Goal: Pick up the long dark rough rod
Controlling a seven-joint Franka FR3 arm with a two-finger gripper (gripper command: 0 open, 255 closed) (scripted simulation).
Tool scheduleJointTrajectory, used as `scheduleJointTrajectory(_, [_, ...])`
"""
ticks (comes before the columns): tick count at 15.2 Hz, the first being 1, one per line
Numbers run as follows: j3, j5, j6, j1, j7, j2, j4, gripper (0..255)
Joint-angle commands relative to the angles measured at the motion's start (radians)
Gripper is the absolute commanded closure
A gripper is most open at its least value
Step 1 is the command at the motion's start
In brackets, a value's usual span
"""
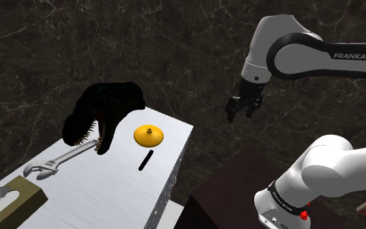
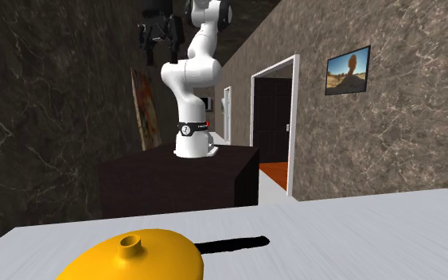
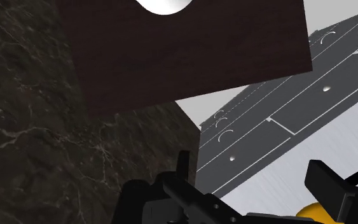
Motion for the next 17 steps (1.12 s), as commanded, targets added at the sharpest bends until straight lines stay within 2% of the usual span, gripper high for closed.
scheduleJointTrajectory(1, [0.047, 0.036, 0.061, 0.006, 0.079, 0.028, -0.02, 0])
scheduleJointTrajectory(6, [0.171, 0.107, 0.231, 0.014, 0.269, 0.148, -0.041, 0])
scheduleJointTrajectory(10, [0.272, 0.131, 0.373, 0.0, 0.427, 0.285, -0.022, 0])
scheduleJointTrajectory(14, [0.371, 0.1, 0.509, -0.037, 0.605, 0.451, 0.027, 0])
scheduleJointTrajectory(17, [0.44, 0.023, 0.6, -0.076, 0.765, 0.591, 0.081, 0])
